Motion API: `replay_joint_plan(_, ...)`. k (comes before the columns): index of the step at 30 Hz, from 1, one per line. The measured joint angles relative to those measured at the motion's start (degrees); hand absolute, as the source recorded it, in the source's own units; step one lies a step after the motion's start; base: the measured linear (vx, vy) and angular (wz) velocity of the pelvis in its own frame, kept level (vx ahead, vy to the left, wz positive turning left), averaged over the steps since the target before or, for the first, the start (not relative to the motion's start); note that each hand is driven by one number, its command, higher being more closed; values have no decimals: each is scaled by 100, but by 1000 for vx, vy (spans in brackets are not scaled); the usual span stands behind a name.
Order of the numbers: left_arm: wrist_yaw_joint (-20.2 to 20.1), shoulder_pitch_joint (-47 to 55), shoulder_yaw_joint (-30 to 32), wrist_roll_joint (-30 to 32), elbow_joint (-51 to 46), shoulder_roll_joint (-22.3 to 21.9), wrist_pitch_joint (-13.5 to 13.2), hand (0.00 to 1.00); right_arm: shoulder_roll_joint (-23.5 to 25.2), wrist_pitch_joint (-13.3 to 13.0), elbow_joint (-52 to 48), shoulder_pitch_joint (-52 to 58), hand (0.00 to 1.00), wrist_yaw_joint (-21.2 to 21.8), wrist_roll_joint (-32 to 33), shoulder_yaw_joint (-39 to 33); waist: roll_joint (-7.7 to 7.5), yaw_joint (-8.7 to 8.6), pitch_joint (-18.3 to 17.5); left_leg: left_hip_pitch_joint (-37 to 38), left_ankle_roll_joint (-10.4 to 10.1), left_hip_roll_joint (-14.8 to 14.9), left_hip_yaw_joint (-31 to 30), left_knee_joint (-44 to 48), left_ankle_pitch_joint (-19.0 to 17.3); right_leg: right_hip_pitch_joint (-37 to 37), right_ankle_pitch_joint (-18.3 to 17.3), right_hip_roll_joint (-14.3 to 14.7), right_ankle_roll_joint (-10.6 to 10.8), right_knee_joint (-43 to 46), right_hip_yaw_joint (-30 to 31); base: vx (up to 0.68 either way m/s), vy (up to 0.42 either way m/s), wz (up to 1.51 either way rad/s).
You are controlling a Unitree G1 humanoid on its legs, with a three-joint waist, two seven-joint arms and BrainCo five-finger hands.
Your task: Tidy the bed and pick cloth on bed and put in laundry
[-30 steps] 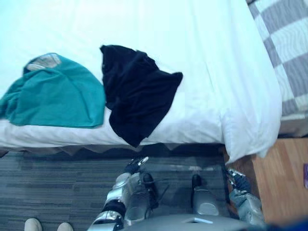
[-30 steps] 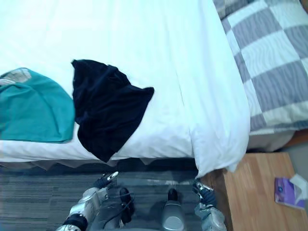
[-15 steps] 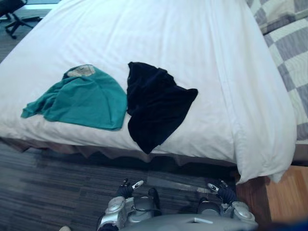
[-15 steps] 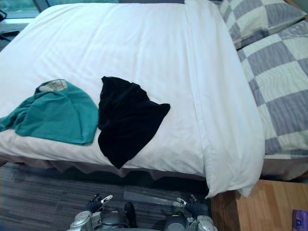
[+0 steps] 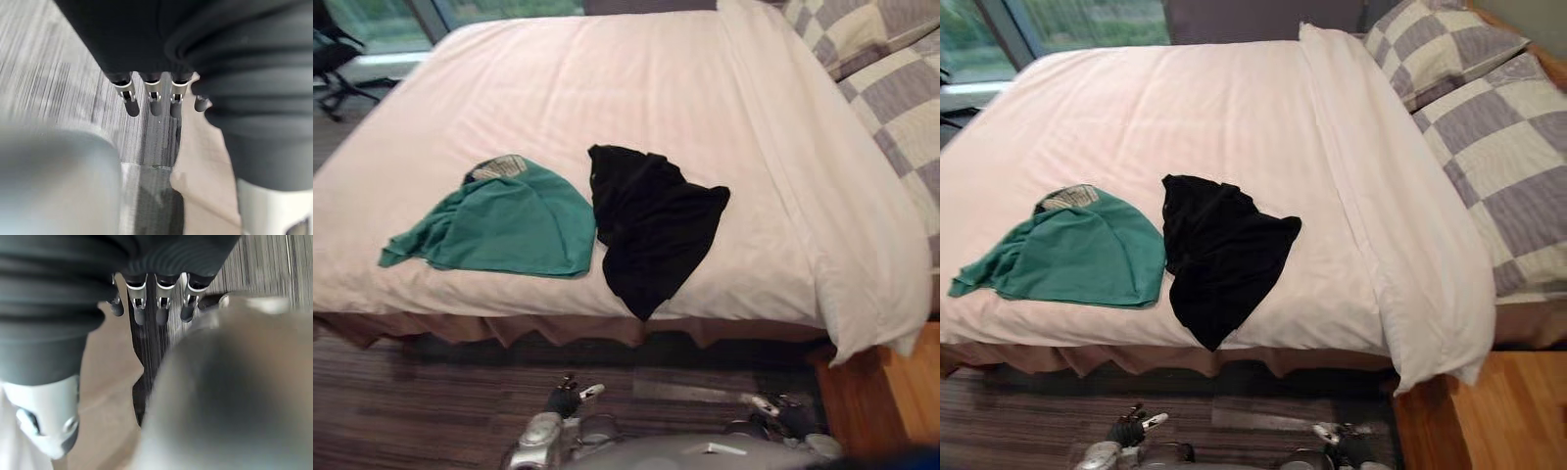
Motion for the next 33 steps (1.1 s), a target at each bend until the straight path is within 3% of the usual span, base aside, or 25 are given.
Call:
replay_joint_plan(1, 28, 35, -40, -10, 0, 24, 69, 0, -43, -135, -9, -45, 0, 32, -209, 196, 21, 50, -13, 117, 74, 99, 241, -185, 36, -142, 224, 69, -377, 42, -345, -95, 178, -74)
replay_joint_plan(2, 47, 46, -160, -7, 0, 48, 143, 0, -115, -259, -39, -57, 0, 46, -364, 423, 24, 77, -14, 217, 132, 111, 369, -414, 147, -327, 18, 142, -621, 445, -700, -69, 145, -67)
replay_joint_plan(3, 47, 39, -180, -4, 0, 50, 188, 0, -147, -298, -55, -64, 0, 47, -409, 522, 25, 79, -13, 275, 152, 111, 423, -542, 216, -407, -184, 214, -596, 679, -785, -35, 87, -39)
replay_joint_plan(5, 52, -15, -349, 78, 1, 64, 345, 0, -211, -320, -57, -101, 0, 38, -393, 762, 66, -11, -7, 429, 186, 90, 405, -1067, 498, -472, -1159, 710, -561, 1367, -810, -7, 17, -4)
replay_joint_plan(7, 101, -55, -383, 203, -1, 77, 459, 0, -187, -307, -54, -66, 0, 68, -370, 913, -17, 3, -51, 507, 80, -60, 400, -1351, 702, -311, -1666, 963, -525, 1100, -809, 28, -47, 2)
replay_joint_plan(11, 173, -164, -393, 297, 30, -156, 612, 0, -321, -285, -96, 49, 0, 121, -261, 911, 169, -34, -51, 786, 35, 0, 125, -1784, 987, -24, -1717, 1173, -634, 870, -837, 85, -110, 13)
replay_joint_plan(15, 281, -184, -402, 286, -25, -428, 535, 0, -342, -173, -144, 59, 0, 154, -283, 1037, 159, 6, -25, 695, 38, 7, 47, -1246, 908, 249, -1728, 1165, -652, 768, -817, 51, -39, 11)
replay_joint_plan(18, 556, -281, -461, 161, -109, -373, 200, 0, -417, 142, -242, -110, 0, 144, -276, 1167, 193, 26, 229, 45, 9, 2, 151, 80, 889, 244, -1767, 1016, -614, 753, -726, -62, 56, 4)
replay_joint_plan(20, 547, -295, -499, 164, -213, -372, 154, 0, -445, 263, -232, -106, 0, 112, -264, 1116, 232, 59, 295, -139, -76, 17, 309, 369, 1000, 233, -1749, 931, -585, 733, -732, -69, 55, 5)
replay_joint_plan(23, 359, -230, -548, 183, -235, -372, 113, 0, -466, 331, -229, -75, 0, 122, -166, 828, 266, 26, 277, -7, -6, -223, 510, -134, 1353, 135, -1696, 581, -514, 761, -758, -33, 77, 10)
replay_joint_plan(25, 180, -195, -531, 185, -200, -373, 127, 0, -546, 331, -242, -97, 0, 161, -172, 663, 286, -47, 283, 74, -30, -346, 560, -474, 1395, 38, -1664, 384, -512, 830, -830, -28, 106, 10)
replay_joint_plan(27, 60, -170, -463, 168, -172, -360, 134, 0, -583, 322, -255, -101, 0, 184, -183, 455, 330, -118, 298, 93, 53, -150, 597, -320, 1188, 34, -1671, 221, -519, 966, -832, -15, 118, 8)
replay_joint_plan(29, -135, -135, -446, -11, -114, -365, 128, 0, -726, 139, -284, -103, 0, 197, -299, 228, 324, -204, 302, 68, 43, 314, 307, -261, 1142, -89, -1675, -141, -491, 1269, -754, -2, 190, 1)
replay_joint_plan(30, -147, -134, -445, -17, -114, -364, 118, 0, -758, 102, -282, -103, 0, 198, -313, 189, 317, -204, 305, 65, 47, 405, 167, -267, 1149, -134, -1691, -258, -412, 1351, -708, -29, 301, -8)
replay_joint_plan(32, -249, -114, -455, -93, -112, -374, 9, 0, -900, -85, -260, -103, 0, 201, -516, 169, 318, -277, 303, 43, 161, 668, -346, -190, 1211, -359, -1810, -772, 121, 1732, -471, -64, 523, 1)
replay_joint_plan(33, -250, -86, -464, -122, -112, -376, -29, 0, -907, -111, -239, -120, 0, 204, -520, 172, 333, -341, 299, 20, 185, 700, -445, -113, 1202, -393, -1844, -890, 218, 1835, -437, -68, 528, 16)
